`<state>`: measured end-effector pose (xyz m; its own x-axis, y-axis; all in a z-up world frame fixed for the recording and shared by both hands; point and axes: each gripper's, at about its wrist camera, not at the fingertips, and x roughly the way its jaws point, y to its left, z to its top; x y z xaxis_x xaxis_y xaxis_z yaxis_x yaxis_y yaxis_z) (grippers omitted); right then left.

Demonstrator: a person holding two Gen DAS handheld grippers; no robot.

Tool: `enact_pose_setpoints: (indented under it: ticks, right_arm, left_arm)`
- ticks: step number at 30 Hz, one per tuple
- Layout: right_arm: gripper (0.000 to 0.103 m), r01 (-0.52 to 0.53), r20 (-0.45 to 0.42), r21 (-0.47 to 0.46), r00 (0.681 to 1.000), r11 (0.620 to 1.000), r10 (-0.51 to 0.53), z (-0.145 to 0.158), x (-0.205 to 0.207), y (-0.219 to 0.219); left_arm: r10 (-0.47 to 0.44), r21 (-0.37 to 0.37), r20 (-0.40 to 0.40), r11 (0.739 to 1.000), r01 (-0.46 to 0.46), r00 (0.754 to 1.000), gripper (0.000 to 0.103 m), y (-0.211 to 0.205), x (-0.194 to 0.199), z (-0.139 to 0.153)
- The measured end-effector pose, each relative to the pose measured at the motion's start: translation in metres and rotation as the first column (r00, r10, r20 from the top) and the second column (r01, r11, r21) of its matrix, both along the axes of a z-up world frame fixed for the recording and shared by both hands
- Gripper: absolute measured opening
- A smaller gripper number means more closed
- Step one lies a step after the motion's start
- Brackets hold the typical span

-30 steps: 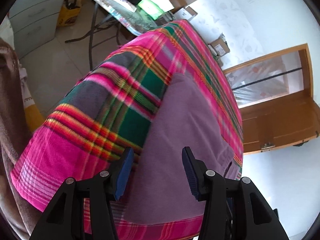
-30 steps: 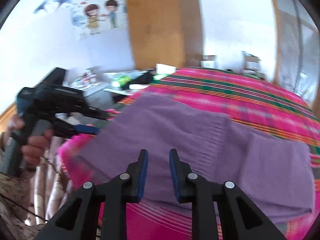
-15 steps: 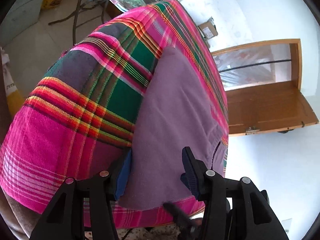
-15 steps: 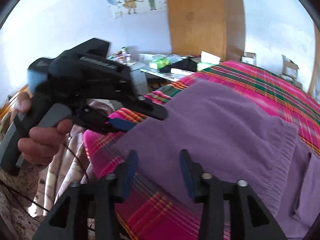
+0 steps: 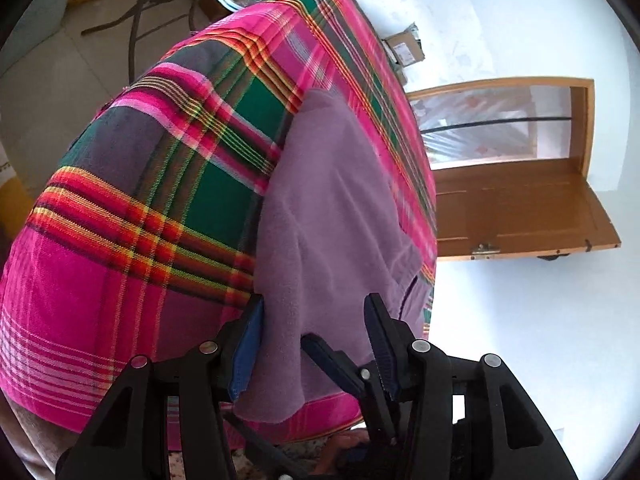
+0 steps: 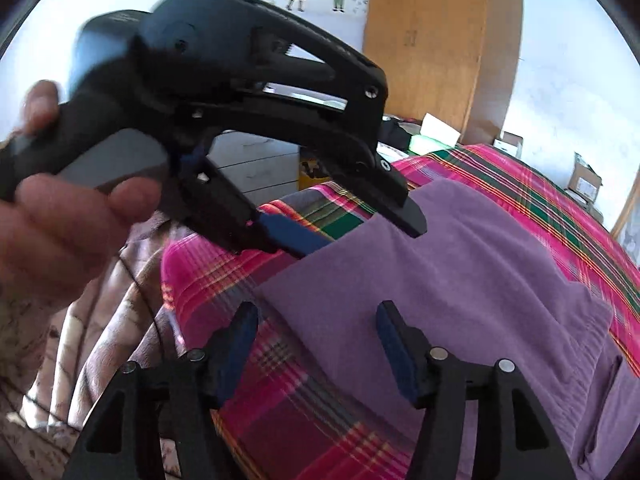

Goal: Fold clothes
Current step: 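Move both grippers to the fleece edge and grasp it, then lift the grasped fleece edge with both grippers and fold it over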

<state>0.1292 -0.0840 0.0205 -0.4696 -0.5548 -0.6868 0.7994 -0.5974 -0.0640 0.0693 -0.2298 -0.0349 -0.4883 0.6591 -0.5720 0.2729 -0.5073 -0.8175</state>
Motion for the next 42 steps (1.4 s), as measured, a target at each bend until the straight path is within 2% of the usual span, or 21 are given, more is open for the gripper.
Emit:
enact_pose_setpoints:
  ticks: [3,7,13,15,33,36,40,41,42]
  right_arm:
    - [0.062,0.037,0.014,0.012,0.999,0.999,-0.038,-0.003,-0.003,-0.008]
    - [0.062,0.079,-0.021,0.054,0.997,0.995,-0.078,-0.007,-0.002,-0.016]
    - [0.038,0.128,-0.001,0.026,0.992,0.991,-0.128,-0.005,-0.007,-0.006]
    - [0.024,0.146,0.006,0.014,0.989,0.989,-0.146,-0.003,-0.008,0.000]
    - [0.021,0.121,0.097,-0.176,0.990,0.977,-0.105,0.022,0.003,0.035]
    - [0.021,0.120,0.111,-0.185,0.989,0.975,-0.101,0.025,0.003,0.038]
    - [0.021,0.120,0.118,-0.193,0.988,0.974,-0.098,0.028,0.004,0.039]
    - [0.021,0.120,0.120,-0.194,0.988,0.974,-0.098,0.028,0.000,0.038]
    - [0.021,0.122,0.124,-0.197,0.987,0.973,-0.098,0.029,-0.001,0.038]
  left_arm:
    - [-0.001,-0.003,0.004,1.000,0.001,1.000,0.051,0.000,0.000,0.000]
    - [-0.002,-0.008,0.010,1.000,0.003,1.000,0.051,-0.001,-0.001,-0.001]
    - [-0.002,-0.016,0.019,1.000,0.002,1.000,0.051,-0.003,-0.013,-0.002]
    - [-0.001,-0.019,0.022,1.000,0.001,1.000,0.051,-0.004,-0.020,-0.002]
    - [0.003,-0.036,0.045,0.999,-0.001,0.999,0.051,-0.011,-0.086,-0.004]
    - [-0.009,-0.052,0.045,0.999,0.011,0.999,0.044,-0.009,-0.091,-0.002]
    - [-0.038,-0.062,0.047,0.997,0.040,0.998,0.043,-0.006,-0.093,-0.002]
    - [-0.040,-0.067,0.047,0.997,0.043,0.998,0.040,-0.004,-0.094,-0.002]
    - [-0.040,-0.072,0.047,0.996,0.043,0.998,0.031,-0.004,-0.094,-0.002]
